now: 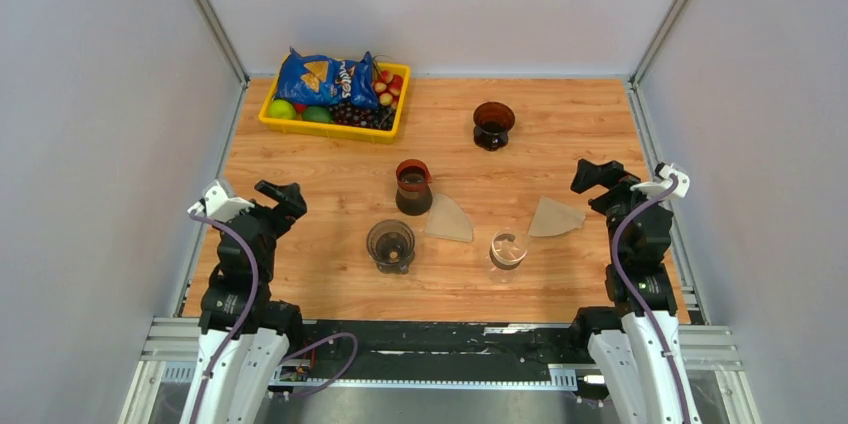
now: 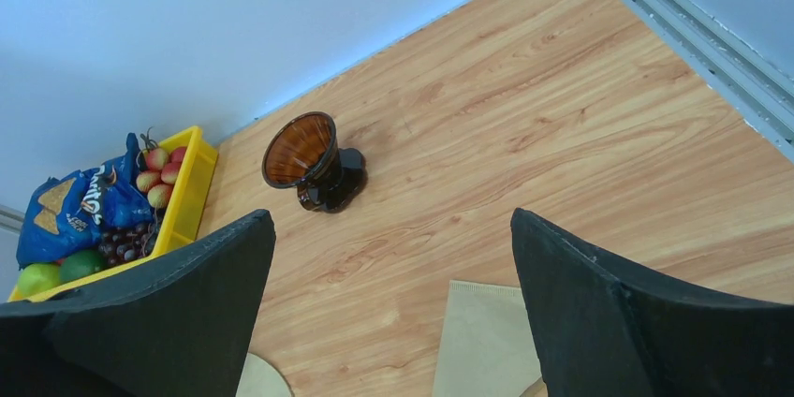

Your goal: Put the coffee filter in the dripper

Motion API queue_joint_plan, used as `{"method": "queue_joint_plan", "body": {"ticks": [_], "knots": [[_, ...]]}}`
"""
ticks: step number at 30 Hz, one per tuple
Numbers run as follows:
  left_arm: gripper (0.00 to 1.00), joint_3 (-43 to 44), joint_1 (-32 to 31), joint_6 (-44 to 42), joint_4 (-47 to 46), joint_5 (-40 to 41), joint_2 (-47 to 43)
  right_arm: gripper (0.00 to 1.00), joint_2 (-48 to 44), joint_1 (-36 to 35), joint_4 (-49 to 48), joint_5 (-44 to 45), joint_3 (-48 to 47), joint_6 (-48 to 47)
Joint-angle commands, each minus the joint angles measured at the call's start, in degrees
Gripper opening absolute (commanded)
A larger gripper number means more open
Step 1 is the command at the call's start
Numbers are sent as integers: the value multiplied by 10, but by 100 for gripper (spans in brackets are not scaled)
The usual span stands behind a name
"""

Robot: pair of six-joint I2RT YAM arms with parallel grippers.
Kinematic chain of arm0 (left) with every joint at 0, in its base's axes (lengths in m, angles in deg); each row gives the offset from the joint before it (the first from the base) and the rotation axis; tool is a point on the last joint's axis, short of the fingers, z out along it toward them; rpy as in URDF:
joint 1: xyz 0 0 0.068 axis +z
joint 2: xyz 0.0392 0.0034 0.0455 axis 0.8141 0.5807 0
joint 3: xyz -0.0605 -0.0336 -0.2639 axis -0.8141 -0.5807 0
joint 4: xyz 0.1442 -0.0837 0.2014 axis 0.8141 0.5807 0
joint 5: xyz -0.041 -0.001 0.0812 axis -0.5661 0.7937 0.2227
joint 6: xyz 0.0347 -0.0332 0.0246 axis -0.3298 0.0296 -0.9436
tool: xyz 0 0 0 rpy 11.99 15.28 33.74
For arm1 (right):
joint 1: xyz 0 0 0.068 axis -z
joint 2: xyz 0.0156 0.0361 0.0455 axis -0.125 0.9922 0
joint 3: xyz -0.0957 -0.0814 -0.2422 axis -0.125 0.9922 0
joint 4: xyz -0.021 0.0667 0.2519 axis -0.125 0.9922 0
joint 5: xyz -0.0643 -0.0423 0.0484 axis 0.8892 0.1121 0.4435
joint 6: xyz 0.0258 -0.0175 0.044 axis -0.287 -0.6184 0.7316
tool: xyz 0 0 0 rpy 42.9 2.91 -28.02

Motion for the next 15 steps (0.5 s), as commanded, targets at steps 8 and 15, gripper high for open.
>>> {"method": "queue_joint_plan", "body": {"ticks": [8,15], "knots": [[100,-29,1,-3,-84,-30,3,100,8,-2,-2,-32,-5,3],[100,-38,1,-12,-106,-53,15,100,26,-2,-1,-48,-12,-4]]}}
